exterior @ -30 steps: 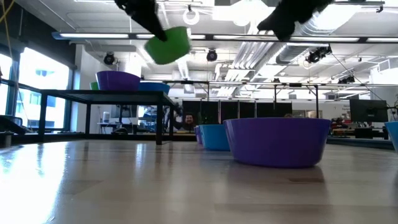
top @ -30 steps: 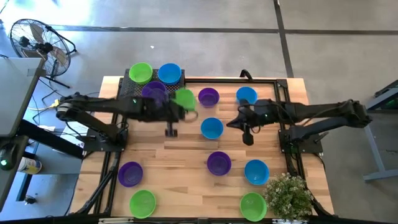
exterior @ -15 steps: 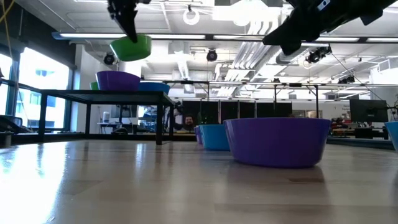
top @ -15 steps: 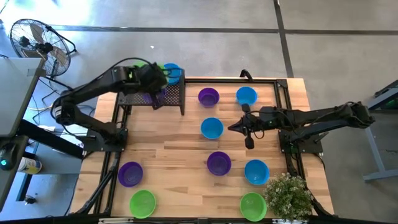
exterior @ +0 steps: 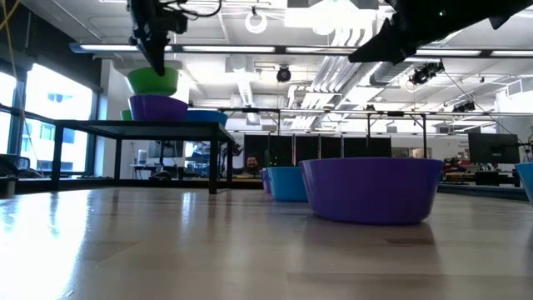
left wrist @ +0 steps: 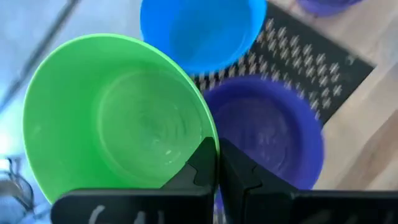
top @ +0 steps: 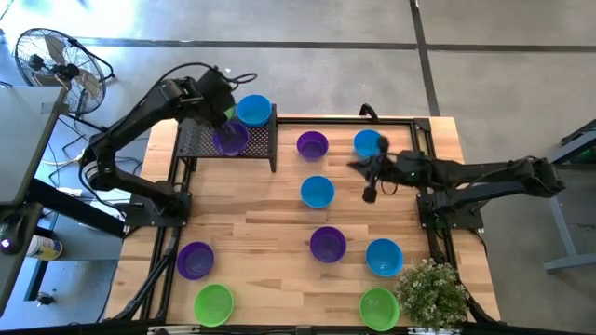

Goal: Pick & Place Mini bowls
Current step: Stack the green bowl on top of the green bowl on the shelf

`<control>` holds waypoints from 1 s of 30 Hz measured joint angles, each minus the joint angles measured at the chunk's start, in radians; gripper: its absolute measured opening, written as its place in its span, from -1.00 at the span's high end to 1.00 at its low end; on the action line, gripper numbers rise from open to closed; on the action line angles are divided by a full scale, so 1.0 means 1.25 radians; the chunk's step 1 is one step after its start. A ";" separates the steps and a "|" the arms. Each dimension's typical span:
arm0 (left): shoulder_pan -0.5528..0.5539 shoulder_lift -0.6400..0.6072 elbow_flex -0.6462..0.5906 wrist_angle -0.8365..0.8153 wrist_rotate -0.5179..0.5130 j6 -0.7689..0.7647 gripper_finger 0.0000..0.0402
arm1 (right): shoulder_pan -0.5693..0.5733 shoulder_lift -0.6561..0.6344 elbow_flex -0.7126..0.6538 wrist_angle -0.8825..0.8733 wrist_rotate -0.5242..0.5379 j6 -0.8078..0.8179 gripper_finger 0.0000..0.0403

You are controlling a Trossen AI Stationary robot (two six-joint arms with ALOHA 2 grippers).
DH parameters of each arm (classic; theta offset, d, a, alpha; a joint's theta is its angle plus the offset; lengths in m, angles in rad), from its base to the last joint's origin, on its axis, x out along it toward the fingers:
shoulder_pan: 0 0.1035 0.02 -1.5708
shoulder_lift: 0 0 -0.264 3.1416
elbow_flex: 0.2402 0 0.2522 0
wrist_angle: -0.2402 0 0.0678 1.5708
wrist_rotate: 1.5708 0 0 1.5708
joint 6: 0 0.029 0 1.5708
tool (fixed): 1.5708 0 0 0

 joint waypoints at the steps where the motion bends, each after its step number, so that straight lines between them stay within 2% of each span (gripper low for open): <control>1: 0.016 0.000 0.000 -0.017 0.003 0.000 1.00 | -0.009 -0.012 0.000 -0.004 0.022 0.000 1.00; 8: 0.114 0.000 0.000 -0.115 0.009 -0.018 1.00 | -0.068 -0.099 0.000 -0.008 0.127 -0.018 1.00; 13: 0.125 0.000 0.000 -0.116 0.005 -0.042 1.00 | -0.102 -0.158 0.000 0.018 0.216 -0.023 0.99; 16: 0.136 0.000 0.000 -0.076 -0.001 -0.034 1.00 | -0.121 -0.188 0.000 0.029 0.221 -0.023 0.99; 26: 0.171 0.058 0.000 0.022 0.073 0.069 1.00 | -0.130 -0.221 0.000 0.033 0.213 -0.039 0.99; 30: 0.166 0.073 0.000 0.026 0.051 0.101 1.00 | -0.130 -0.215 0.001 0.030 0.202 -0.037 0.99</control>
